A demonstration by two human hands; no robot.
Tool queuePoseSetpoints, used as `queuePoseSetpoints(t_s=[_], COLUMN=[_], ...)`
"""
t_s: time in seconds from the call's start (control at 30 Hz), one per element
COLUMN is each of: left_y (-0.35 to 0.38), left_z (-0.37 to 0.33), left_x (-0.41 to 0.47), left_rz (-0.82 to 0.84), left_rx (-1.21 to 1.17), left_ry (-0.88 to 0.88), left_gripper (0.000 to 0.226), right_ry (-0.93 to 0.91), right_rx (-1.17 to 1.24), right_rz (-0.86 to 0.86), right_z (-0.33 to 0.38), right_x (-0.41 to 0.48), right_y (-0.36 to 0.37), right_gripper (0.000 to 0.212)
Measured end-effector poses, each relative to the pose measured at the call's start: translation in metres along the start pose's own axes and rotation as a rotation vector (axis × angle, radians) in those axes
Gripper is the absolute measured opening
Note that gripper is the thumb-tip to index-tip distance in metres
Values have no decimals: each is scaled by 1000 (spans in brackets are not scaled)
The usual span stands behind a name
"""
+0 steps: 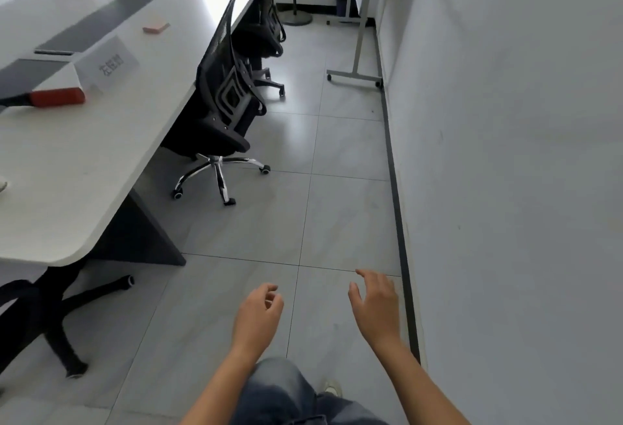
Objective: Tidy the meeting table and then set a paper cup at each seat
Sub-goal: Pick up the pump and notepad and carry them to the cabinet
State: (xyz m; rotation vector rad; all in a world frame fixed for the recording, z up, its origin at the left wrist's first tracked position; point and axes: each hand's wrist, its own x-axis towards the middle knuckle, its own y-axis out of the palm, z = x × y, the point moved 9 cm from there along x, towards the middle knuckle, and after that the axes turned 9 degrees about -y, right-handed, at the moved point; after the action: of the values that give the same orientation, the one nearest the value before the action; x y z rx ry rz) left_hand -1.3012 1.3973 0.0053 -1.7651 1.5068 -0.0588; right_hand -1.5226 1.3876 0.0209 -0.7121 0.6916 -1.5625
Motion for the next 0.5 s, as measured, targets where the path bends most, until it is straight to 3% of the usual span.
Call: queuePoseSetpoints(t_s=[0.1, 0.33, 0.5], left_y=[-6, -14, -24], left_z=[-3, -33, -96], left_x=[21, 107, 199], left_rz=[-72, -194, -222], left_rx=[-42, -130, -220], left_ry=[-88, -175, -159], left_gripper=[28, 28, 27], right_ry=[-51, -164, -221], right_rx=[-8, -23, -66], right_rz=[138, 185, 211], right_z=[-6, 0, 9], right_x=[26, 143, 243], right_y=[21, 37, 38], right_gripper=[33, 32, 33])
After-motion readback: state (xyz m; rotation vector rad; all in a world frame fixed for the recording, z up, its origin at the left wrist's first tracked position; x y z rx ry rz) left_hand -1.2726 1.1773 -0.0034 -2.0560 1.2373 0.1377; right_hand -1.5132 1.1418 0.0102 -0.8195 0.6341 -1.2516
